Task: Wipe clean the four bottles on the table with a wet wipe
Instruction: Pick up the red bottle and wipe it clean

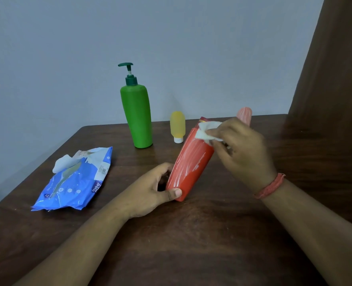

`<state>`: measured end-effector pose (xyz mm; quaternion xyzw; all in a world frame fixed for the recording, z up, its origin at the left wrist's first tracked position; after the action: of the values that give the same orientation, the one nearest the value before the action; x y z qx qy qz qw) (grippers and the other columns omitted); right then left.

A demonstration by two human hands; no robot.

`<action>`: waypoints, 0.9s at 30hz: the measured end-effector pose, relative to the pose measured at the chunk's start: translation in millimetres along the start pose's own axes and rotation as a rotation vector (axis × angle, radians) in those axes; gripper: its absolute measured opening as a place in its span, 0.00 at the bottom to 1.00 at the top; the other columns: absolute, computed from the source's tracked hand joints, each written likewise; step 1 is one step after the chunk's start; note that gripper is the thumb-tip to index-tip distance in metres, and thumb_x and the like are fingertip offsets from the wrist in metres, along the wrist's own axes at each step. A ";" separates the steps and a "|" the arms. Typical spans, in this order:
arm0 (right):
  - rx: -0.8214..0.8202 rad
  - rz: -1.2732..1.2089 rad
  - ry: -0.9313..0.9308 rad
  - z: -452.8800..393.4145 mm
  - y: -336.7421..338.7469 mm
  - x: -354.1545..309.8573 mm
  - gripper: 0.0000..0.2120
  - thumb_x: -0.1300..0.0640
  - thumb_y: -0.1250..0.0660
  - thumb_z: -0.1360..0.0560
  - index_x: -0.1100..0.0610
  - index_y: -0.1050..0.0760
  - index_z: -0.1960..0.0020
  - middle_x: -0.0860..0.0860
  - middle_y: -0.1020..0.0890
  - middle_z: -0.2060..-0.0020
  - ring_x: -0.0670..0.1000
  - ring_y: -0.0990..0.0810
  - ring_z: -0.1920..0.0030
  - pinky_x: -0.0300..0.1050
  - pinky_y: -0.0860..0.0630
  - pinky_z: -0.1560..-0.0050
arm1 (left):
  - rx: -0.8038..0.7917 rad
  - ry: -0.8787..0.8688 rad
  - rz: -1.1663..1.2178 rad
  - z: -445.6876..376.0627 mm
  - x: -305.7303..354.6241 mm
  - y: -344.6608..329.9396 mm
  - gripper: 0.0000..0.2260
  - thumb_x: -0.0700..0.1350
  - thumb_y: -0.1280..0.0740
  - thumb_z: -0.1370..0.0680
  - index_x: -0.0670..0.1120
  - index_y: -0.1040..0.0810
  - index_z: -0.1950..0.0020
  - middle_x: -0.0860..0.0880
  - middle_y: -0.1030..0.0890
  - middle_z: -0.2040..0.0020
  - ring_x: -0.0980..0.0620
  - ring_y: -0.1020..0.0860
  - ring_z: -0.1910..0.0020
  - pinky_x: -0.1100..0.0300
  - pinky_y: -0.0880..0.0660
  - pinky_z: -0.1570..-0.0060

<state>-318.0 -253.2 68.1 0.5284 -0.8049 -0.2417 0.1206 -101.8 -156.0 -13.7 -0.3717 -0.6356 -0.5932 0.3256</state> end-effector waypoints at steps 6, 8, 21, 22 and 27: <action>0.080 0.016 -0.062 -3.3 7.5 3.7 0.09 0.59 0.31 0.22 0.60 0.18 0.43 0.54 0.18 0.52 0.52 0.19 0.55 0.49 0.19 0.57 | -0.007 0.004 -0.040 -1.1 0.9 -1.0 0.27 0.61 0.27 0.28 0.61 0.29 0.31 0.58 0.22 0.34 0.57 0.25 0.32 0.51 0.27 0.31; -0.017 0.085 0.049 -1.7 3.4 -3.3 0.09 0.58 0.32 0.22 0.60 0.18 0.44 0.54 0.19 0.52 0.54 0.19 0.57 0.50 0.19 0.60 | 0.003 0.001 -0.036 -1.0 0.1 -1.4 0.27 0.60 0.27 0.27 0.59 0.30 0.30 0.57 0.23 0.34 0.56 0.25 0.32 0.50 0.28 0.31; -0.009 0.143 -0.029 -5.2 7.6 -4.8 0.12 0.62 0.31 0.24 0.61 0.19 0.42 0.56 0.21 0.54 0.56 0.21 0.61 0.52 0.20 0.64 | 0.027 -0.005 -0.123 1.9 9.9 -2.7 0.23 0.56 0.28 0.25 0.59 0.30 0.31 0.58 0.22 0.36 0.57 0.23 0.36 0.52 0.25 0.34; -0.060 0.168 0.019 -4.1 3.3 -10.3 0.13 0.62 0.30 0.25 0.61 0.19 0.41 0.57 0.21 0.54 0.56 0.21 0.61 0.51 0.20 0.63 | 0.033 -0.007 -0.123 2.4 10.5 -2.8 0.23 0.56 0.28 0.25 0.59 0.30 0.32 0.58 0.22 0.36 0.58 0.23 0.36 0.52 0.25 0.34; -0.003 0.252 -0.039 -13.9 9.0 -8.6 0.10 0.63 0.27 0.28 0.62 0.18 0.47 0.57 0.22 0.58 0.56 0.24 0.63 0.50 0.24 0.62 | 0.044 -0.023 -0.177 1.0 14.3 -4.4 0.24 0.57 0.29 0.25 0.59 0.30 0.31 0.58 0.23 0.36 0.57 0.24 0.36 0.51 0.25 0.35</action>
<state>-315.3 -246.1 85.2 0.4181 -0.8667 -0.2359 0.1352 -112.8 -153.8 -3.8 -0.3138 -0.6825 -0.6012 0.2725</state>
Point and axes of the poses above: each hand's wrist, its own z-axis away from the middle knuckle, its own y-axis out of the back of the hand, x = y × z, the point moved 3 cm from there along -z, towards the middle knuckle
